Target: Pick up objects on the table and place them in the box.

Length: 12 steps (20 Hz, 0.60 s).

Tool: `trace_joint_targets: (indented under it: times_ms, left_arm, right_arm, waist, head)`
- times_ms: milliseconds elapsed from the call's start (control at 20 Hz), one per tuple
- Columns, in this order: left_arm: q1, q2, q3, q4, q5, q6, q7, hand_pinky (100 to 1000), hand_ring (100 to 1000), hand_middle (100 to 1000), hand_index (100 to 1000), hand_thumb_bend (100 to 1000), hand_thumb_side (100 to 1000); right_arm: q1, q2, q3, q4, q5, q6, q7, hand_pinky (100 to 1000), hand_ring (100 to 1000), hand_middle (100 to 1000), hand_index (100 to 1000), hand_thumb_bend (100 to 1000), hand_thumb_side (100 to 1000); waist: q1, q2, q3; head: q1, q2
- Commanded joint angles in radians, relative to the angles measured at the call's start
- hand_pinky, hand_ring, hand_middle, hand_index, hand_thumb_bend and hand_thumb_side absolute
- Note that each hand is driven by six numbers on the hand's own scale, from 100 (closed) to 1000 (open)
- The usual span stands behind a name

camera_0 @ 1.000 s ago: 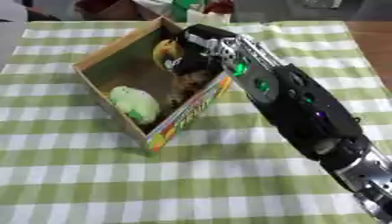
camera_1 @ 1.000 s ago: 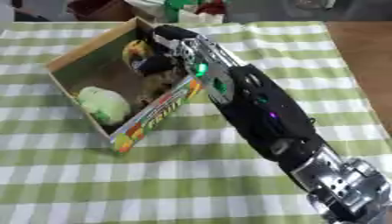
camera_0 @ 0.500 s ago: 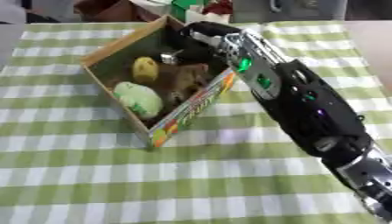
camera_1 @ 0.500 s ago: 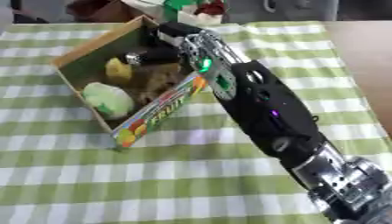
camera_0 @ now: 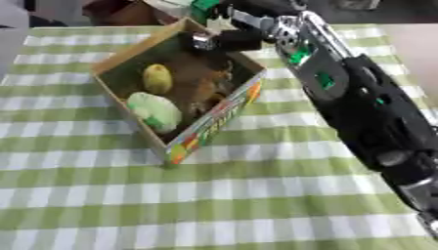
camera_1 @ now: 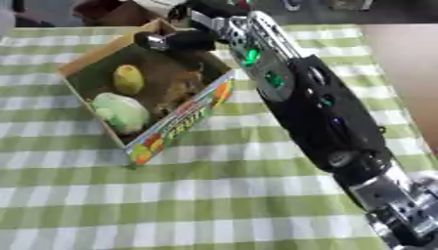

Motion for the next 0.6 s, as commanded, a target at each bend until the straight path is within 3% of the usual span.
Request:
trace_joint_targets:
  times_ms: [50, 400, 600]
  left_arm:
    - [-0.002, 0.012, 0.016, -0.018, -0.001, 0.001, 0.008, 551, 619, 648, 811, 100, 1000]
    - [0.008, 0.017, 0.029, -0.018, -0.003, -0.002, 0.035, 547, 615, 643, 806, 100, 1000]
    - [0.009, 0.016, 0.035, -0.018, 0.0, -0.012, 0.064, 543, 611, 641, 807, 100, 1000]
  right_arm:
    - [-0.003, -0.071, -0.073, -0.089, -0.052, -0.031, -0.04, 849, 877, 767, 859, 100, 1000]
    - [0.117, -0.197, -0.231, -0.247, -0.149, -0.1, -0.137, 830, 842, 742, 837, 100, 1000]
    - [0.21, -0.236, -0.326, -0.342, -0.208, -0.11, -0.196, 833, 837, 748, 850, 100, 1000]
  waist:
    - [0.003, -0.029, -0.004]
    - [0.007, -0.033, -0.018]
    - [0.007, -0.035, -0.029]
  head:
    - [0.01, 0.005]
    - [0.025, 0.009]
    - [0.032, 0.021]
